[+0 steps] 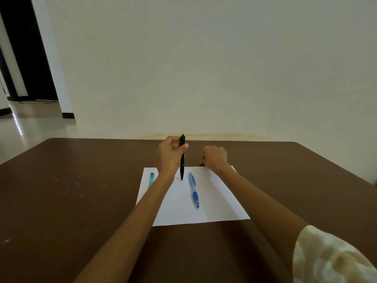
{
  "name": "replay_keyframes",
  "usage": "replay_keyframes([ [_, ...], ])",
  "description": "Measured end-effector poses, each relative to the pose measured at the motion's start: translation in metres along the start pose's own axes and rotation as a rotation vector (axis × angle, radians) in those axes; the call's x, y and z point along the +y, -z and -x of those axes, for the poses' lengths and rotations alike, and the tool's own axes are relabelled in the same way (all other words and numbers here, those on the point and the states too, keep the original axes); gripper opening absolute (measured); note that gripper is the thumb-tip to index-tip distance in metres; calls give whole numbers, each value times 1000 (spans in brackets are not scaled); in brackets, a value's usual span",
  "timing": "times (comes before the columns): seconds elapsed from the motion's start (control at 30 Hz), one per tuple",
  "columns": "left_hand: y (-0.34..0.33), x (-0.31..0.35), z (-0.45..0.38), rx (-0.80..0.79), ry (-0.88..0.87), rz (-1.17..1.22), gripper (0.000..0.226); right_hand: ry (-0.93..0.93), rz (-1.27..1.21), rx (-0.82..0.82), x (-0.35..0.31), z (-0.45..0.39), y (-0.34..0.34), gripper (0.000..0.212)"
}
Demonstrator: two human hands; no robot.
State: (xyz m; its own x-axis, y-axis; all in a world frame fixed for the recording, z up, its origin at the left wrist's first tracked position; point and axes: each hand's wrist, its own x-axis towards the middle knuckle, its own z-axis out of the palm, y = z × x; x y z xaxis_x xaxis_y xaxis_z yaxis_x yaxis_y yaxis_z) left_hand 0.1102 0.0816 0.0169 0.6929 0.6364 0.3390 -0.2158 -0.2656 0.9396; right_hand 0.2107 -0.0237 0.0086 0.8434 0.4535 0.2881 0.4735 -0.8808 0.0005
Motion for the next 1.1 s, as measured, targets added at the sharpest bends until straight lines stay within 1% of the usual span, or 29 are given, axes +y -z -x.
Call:
replay_keyframes([
  [0.07, 1, 3, 2, -3, 3, 20, 16, -3, -9, -6, 0, 2, 1, 17],
  [0.13, 3, 7, 6, -7, 1, 46, 17, -23, -121, 0, 1, 4, 3, 17],
  [0.17, 5, 10, 7, -6, -4, 55, 17, -45, -261, 14, 0, 6, 7, 19],
  [0.23, 9, 16, 12, -4, -18, 69, 16, -78, -664, 73, -4, 13, 20, 21],
  [0.3, 14, 22, 17, -7, -31, 79, 17, -70, -1076, 154, -12, 26, 43, 20],
  [0.33, 15, 26, 21, -8, -35, 79, 18, -57, -1265, 164, -15, 34, 54, 18],
  [0.37, 16, 28, 25, -9, -41, 75, 19, -40, -1428, 151, -18, 41, 64, 16],
  [0.4, 16, 31, 31, -10, -51, 67, 20, -25, -1536, 136, -20, 50, 74, 14],
  [0.43, 16, 34, 37, -12, -63, 54, 20, -18, -1586, 126, -21, 57, 82, 12],
  [0.67, 12, 55, 73, 17, -97, -44, 20, -22, -1633, 106, -23, 97, 105, 15],
  [0.77, 13, 62, 83, 24, -113, -73, 16, -19, -1615, 108, -18, 106, 108, 18],
  [0.9, 13, 68, 93, 20, -132, -152, 17, -13, -1572, 107, -13, 118, 112, 18],
  [1.1, 11, 69, 100, 4, -151, -165, 19, 21, -1549, 89, -6, 126, 115, 17],
])
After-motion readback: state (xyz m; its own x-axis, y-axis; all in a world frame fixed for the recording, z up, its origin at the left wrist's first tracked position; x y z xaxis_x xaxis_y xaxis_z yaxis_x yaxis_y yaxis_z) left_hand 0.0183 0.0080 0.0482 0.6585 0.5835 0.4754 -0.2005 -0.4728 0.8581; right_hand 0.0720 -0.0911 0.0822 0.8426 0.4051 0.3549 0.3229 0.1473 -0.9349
